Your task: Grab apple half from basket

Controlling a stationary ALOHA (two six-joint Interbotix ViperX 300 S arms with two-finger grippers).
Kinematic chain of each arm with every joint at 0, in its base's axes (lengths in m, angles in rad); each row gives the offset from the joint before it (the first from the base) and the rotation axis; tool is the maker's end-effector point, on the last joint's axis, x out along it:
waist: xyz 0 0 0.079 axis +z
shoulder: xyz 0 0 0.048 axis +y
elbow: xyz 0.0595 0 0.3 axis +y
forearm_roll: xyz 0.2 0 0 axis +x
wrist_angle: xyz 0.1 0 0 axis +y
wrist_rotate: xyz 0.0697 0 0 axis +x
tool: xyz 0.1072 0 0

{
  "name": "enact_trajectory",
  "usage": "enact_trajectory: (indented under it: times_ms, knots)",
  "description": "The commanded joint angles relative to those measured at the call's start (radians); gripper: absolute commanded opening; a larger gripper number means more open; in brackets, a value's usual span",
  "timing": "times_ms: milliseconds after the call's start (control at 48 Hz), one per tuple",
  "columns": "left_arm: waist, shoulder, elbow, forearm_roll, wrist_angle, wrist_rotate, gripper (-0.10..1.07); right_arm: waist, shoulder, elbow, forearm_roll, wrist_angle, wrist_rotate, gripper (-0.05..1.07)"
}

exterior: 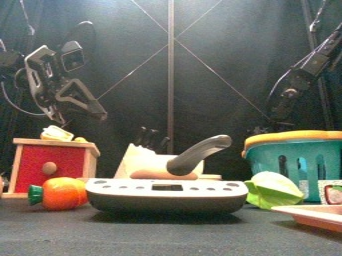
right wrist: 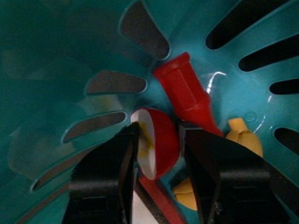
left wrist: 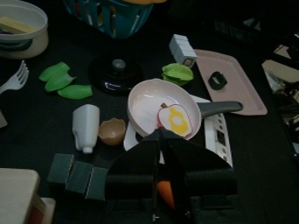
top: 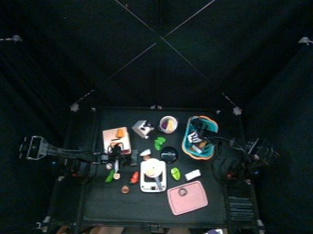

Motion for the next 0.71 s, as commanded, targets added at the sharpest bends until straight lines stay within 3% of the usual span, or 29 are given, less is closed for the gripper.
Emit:
enact_trajectory:
  times_ms: [0, 333, 688]
  knots:
    - [0.002, 0.000, -0.011, -0.002, -0.005, 0.002, 0.49, 0.002, -0.031, -0.009, -0.006, 0.034, -0.003, 0.59]
    - [0.002, -0.002, -0.015, -0.002, -0.005, 0.002, 0.49, 0.018, -0.155, -0.028, -0.008, 0.129, 0.000, 0.59]
    - [0.002, -0.009, -0.021, 0.000, -0.005, 0.003, 0.49, 0.021, -0.256, -0.012, -0.005, 0.141, 0.000, 0.59]
